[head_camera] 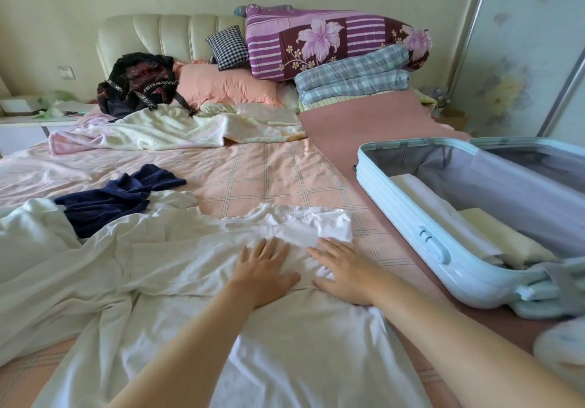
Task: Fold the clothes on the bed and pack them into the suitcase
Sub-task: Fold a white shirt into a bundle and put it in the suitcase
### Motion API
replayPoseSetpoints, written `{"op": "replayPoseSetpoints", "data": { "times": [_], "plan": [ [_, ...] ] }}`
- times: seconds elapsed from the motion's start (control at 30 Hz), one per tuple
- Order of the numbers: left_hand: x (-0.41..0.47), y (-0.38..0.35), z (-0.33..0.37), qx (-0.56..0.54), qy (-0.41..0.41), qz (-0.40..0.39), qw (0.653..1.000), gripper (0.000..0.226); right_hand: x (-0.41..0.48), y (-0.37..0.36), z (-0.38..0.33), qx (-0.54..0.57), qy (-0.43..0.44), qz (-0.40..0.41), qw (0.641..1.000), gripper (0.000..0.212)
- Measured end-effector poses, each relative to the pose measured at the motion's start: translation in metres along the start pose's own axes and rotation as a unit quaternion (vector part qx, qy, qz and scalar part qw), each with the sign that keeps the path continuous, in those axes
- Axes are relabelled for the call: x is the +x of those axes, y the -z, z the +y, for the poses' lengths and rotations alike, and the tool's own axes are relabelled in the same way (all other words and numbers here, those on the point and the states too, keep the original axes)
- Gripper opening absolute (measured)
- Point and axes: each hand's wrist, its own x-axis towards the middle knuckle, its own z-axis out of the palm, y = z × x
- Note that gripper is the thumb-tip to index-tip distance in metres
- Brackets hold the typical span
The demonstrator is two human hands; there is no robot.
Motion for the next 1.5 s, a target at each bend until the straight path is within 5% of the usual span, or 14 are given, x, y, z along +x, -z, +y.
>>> {"op": "replayPoseSetpoints", "data": {
  "times": [0.27, 0.5, 0.6, 0.73, 0.87, 1.13, 1.33, 1.43, 1.5],
  "plan": [
    [-0.042, 0.015, -0.024, -0.036, -0.005, -0.013, 0.999, 0.077, -0.024, 0.013, 0.009, -0.052, 0.025, -0.006, 0.998, 0.094],
    [-0.063, 0.016, -0.040, -0.022, 0.048, -0.010, 0.999, 0.056, -0.034, 0.027, -0.012, -0.132, -0.043, -0.035, 0.990, 0.065],
    [-0.074, 0.013, -0.059, -0.027, 0.125, -0.003, 0.992, 0.056, -0.023, 0.027, -0.047, -0.030, -0.009, 0.001, 0.999, 0.061],
    [-0.094, 0.023, -0.084, -0.031, 0.121, -0.049, 0.991, 0.062, -0.009, 0.019, -0.094, -0.001, -0.023, -0.064, 0.998, 0.044],
    [-0.118, 0.046, -0.110, -0.079, 0.116, 0.036, 0.989, 0.047, 0.019, 0.039, -0.142, -0.060, -0.034, -0.002, 0.998, 0.043],
    [-0.202, 0.076, -0.212, 0.065, 0.218, 0.203, 0.952, 0.053, 0.069, 0.058, -0.290, 0.066, 0.105, 0.015, 0.992, 0.042],
    [-0.275, 0.087, -0.284, 0.121, 0.279, 0.146, 0.941, 0.065, 0.091, 0.055, -0.403, 0.113, 0.188, 0.026, 0.975, 0.057],
    [-0.294, 0.094, -0.293, 0.094, 0.284, 0.122, 0.946, 0.044, 0.095, 0.050, -0.443, 0.097, 0.210, 0.018, 0.973, 0.065],
    [-0.304, 0.099, -0.294, 0.044, 0.286, 0.085, 0.953, 0.030, 0.096, 0.048, -0.460, 0.066, 0.209, 0.021, 0.975, 0.052]
  ]
}}
